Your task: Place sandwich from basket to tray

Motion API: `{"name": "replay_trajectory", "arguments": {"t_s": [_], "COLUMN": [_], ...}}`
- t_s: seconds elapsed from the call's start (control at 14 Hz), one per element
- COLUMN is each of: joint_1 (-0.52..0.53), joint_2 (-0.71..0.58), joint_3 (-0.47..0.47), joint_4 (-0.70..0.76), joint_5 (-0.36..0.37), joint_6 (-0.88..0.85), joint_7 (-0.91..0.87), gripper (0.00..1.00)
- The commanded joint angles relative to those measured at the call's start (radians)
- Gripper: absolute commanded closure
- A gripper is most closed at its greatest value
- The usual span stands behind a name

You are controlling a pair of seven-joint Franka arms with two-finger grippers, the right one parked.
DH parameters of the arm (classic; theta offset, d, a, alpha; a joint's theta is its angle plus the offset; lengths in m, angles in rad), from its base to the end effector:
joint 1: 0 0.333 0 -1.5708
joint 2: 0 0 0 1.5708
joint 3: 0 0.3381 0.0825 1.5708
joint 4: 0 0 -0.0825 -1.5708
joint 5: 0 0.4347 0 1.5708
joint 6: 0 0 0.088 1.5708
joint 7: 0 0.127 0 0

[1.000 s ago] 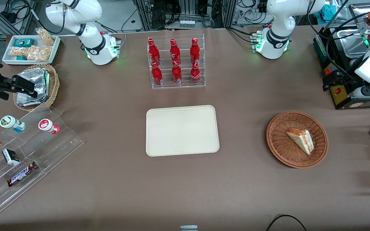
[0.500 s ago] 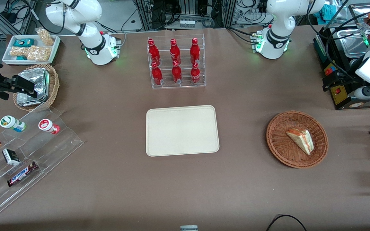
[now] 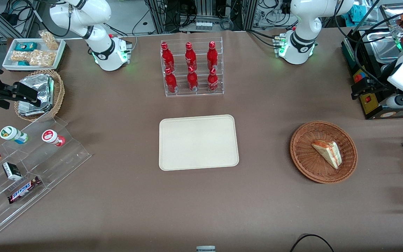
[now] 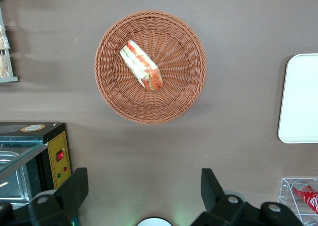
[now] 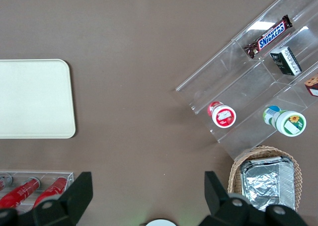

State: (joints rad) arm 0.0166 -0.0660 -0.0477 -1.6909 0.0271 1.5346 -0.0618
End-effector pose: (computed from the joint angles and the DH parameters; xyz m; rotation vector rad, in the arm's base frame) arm 0.5746 -0.0151 0.6003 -3.1038 -0.0477 0.1380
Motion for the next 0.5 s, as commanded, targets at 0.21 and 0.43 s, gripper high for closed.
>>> {"name": "replay_trajectory", "arguments": {"t_s": [0.21, 0.43], "joint_1": [0.009, 0.011], "joint_2": [0.073, 0.159], "joint_3": [0.002, 0.003], "joint_4": [-0.078, -0.139], "joint_5": [0.005, 0.007], "joint_6": [0.063, 0.23], "joint_7": [-0.013, -0.012], "gripper": [0.0, 0.0]}}
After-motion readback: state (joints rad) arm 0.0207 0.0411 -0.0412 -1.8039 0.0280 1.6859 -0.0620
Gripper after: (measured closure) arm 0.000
